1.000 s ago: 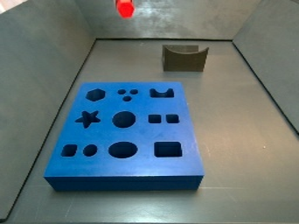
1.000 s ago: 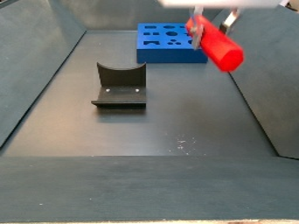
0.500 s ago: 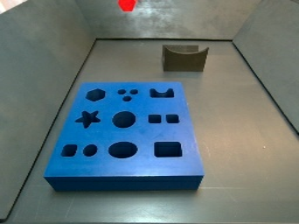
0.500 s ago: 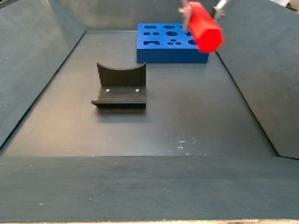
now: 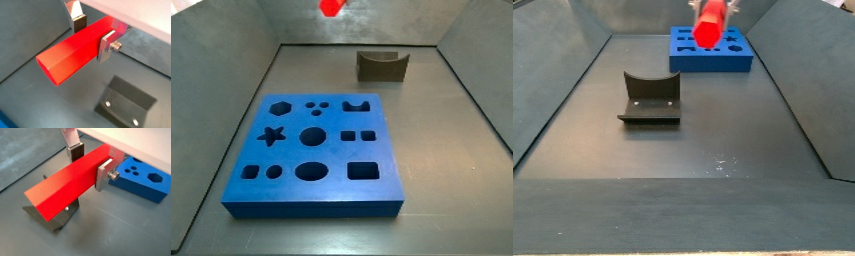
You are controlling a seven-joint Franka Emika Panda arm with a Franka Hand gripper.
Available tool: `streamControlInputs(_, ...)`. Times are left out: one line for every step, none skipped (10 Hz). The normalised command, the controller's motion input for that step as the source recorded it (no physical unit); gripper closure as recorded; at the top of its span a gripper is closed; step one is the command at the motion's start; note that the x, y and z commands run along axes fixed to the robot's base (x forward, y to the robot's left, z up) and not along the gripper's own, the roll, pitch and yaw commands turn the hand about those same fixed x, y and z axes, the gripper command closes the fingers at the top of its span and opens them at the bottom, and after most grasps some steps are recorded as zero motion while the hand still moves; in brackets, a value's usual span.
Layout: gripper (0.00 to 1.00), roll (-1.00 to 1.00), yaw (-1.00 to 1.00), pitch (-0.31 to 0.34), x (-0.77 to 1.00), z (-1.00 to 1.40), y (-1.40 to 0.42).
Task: Pick up the hexagon object. Move up. Place the hexagon object on the fixture. Regrasp the hexagon object. Move to above the board. Insert the hexagon object.
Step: Place the hexagon object on the fixture.
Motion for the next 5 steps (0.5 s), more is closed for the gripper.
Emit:
streamControlInputs(1.0,-0.01,-0.09,0.023,1.0,-0.02,-0.21)
streamControlInputs(1.0,0.0,-0.04,0.043,1.0,-0.02,-0.19)
streamControlInputs(1.0,0.0,-0.02,0.057,1.0,-0.02,-0.18)
streamControlInputs(1.0,0.01,-0.01,0.066,1.0,-0.02,-0.17)
streamControlInputs(1.0,0.02,0.02,0.089,1.0,-0.02,-0.14)
